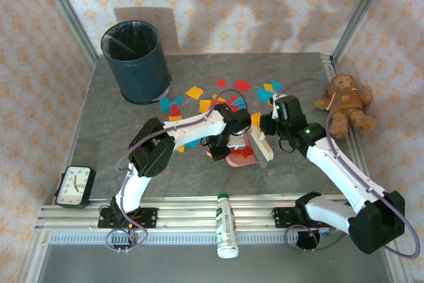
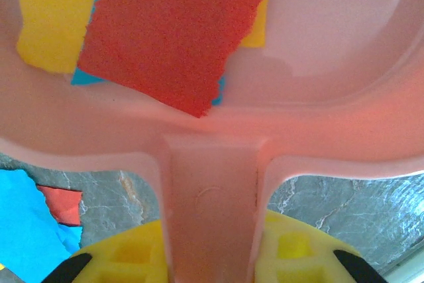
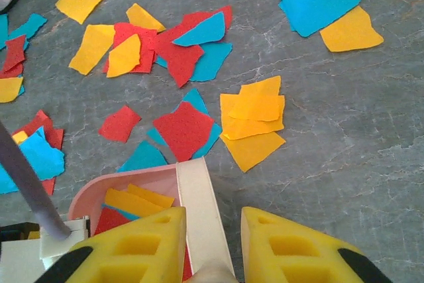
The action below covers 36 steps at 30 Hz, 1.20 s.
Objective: Sweep away the paper scraps from the table
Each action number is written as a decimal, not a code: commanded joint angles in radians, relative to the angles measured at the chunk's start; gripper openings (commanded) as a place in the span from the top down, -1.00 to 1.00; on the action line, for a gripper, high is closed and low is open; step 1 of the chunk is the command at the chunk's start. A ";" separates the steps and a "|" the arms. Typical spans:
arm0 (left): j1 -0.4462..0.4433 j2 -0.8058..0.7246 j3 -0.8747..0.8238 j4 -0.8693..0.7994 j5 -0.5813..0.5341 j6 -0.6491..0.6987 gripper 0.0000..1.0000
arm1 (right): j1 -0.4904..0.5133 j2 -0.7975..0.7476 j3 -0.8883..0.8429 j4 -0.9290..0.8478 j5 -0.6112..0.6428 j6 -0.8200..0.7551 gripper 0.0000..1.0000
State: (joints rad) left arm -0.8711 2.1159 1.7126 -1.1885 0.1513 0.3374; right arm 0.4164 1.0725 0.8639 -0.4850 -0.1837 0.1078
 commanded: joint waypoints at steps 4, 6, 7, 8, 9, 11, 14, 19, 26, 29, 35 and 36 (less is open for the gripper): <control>-0.011 -0.029 -0.019 0.008 -0.001 -0.022 1.00 | 0.008 -0.046 0.007 0.004 0.016 0.025 1.00; -0.011 -0.038 -0.026 0.013 -0.002 -0.023 1.00 | 0.007 -0.065 0.004 0.006 0.047 0.034 1.00; -0.011 -0.045 -0.030 0.017 -0.001 -0.022 1.00 | 0.007 -0.078 0.000 0.011 0.063 0.040 1.00; -0.011 -0.052 -0.035 0.020 -0.001 -0.023 1.00 | 0.007 -0.093 -0.004 0.016 0.075 0.044 1.00; -0.011 -0.061 -0.041 0.026 -0.002 -0.024 1.00 | 0.008 -0.109 -0.007 0.021 0.089 0.053 1.00; -0.011 -0.079 -0.054 0.038 -0.004 -0.026 1.00 | 0.008 -0.143 -0.016 0.032 0.115 0.067 1.00; -0.009 -0.110 -0.073 0.057 -0.002 -0.028 1.00 | 0.007 -0.197 -0.026 0.042 0.185 0.094 1.00; 0.000 -0.167 -0.104 0.086 0.010 -0.039 1.00 | 0.002 -0.272 -0.034 0.026 0.342 0.136 1.00; 0.039 -0.237 -0.119 0.112 0.026 -0.061 1.00 | -0.044 -0.296 -0.052 -0.016 0.430 0.170 1.00; 0.064 -0.263 -0.125 0.127 0.010 -0.088 1.00 | -0.078 -0.296 -0.067 -0.017 0.398 0.175 1.00; 0.127 -0.317 -0.117 0.149 0.021 -0.137 1.00 | -0.107 -0.292 -0.095 -0.007 0.339 0.181 1.00; 0.137 -0.326 -0.118 0.153 0.022 -0.142 1.00 | -0.107 -0.289 -0.097 -0.004 0.333 0.180 1.00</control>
State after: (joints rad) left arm -0.7605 1.8385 1.5986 -1.0607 0.1734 0.2352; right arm 0.3130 0.7898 0.7712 -0.5018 0.1600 0.2699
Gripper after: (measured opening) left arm 0.240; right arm 0.246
